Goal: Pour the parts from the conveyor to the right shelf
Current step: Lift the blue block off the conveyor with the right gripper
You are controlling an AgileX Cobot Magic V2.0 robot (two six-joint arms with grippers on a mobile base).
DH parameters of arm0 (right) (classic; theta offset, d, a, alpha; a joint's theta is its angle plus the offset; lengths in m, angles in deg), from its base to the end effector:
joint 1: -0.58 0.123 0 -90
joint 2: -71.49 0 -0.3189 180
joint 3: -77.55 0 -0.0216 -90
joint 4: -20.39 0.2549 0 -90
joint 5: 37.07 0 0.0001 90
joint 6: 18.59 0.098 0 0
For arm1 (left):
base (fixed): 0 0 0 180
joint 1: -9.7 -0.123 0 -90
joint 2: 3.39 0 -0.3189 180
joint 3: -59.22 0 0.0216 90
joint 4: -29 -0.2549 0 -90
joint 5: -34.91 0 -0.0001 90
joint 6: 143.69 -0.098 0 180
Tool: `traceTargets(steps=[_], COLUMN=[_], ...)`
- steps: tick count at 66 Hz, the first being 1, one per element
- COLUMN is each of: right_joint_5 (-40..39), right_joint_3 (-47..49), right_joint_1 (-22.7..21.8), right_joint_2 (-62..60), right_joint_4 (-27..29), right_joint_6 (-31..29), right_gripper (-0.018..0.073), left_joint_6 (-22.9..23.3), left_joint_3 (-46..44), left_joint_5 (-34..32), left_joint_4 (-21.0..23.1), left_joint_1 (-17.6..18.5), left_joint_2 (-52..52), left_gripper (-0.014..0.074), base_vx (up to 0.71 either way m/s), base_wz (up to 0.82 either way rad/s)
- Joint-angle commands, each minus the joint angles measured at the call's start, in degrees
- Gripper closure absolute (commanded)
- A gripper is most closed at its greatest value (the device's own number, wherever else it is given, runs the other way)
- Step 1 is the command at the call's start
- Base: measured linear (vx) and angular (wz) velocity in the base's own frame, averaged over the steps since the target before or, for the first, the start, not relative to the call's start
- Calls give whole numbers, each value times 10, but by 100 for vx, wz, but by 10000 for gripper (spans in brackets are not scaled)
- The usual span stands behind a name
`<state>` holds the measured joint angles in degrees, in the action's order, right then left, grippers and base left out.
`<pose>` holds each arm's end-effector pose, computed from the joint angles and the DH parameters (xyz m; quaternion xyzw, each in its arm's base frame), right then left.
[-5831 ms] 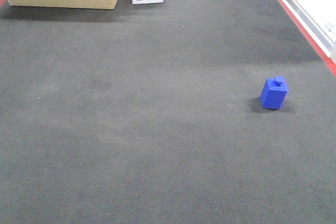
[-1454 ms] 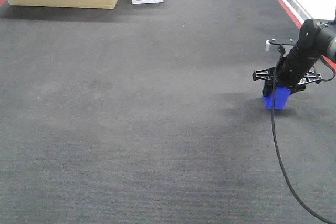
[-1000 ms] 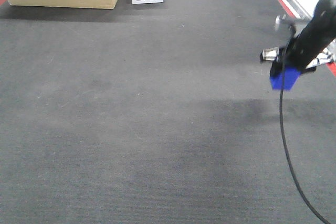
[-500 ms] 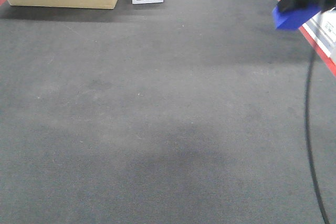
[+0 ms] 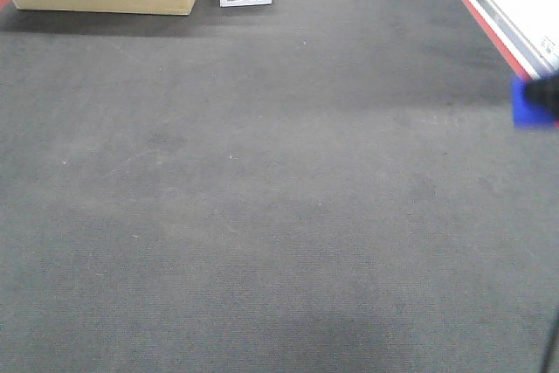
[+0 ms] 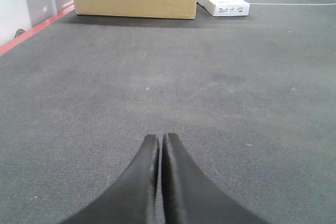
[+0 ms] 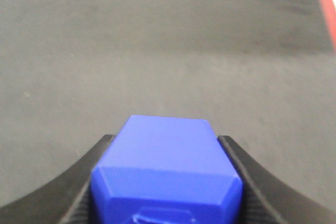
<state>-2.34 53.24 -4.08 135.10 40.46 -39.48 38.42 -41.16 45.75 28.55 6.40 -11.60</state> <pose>0.1955 0.0033 0.3899 -0.0447 0.8663 0.0475 0.4953 0.0351 0.0022 0.1849 -0.0334 0.7578 0.0098 0.6516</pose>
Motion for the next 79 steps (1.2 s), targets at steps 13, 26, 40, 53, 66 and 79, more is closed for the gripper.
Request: traceTargets(steps=[13, 26, 40, 53, 66, 79], right_joint_5=[-118, -117, -124, -122, -124, -130], right_joint_3=[-203, -246, -291, -330, -351, -352], right_joint_1=[-1, -1, -1, -1, -1, -1], right_joint_2=[-213, -301, -405, -476, -528, -534], right_joint_4=[17, 17, 17, 17, 17, 17], right_joint_6=[-13, -17, -62, -84, -84, -84], right_gripper=[564, 564, 564, 564, 564, 564], left_joint_6=[5, 5, 5, 5, 5, 5], left_joint_3=[-11, -11, -11, -11, -11, -11], left_joint_5=[-40, -40, -40, -40, -40, -40], left_joint_4=[5, 5, 5, 5, 5, 5], left_joint_1=[1, 1, 1, 1, 1, 1], left_joint_2=[-8, -8, -8, -8, -8, -8], left_gripper=[602, 602, 602, 602, 602, 602], base_vx=[0, 0, 0, 0, 0, 0], base_wz=[0, 0, 0, 0, 0, 0])
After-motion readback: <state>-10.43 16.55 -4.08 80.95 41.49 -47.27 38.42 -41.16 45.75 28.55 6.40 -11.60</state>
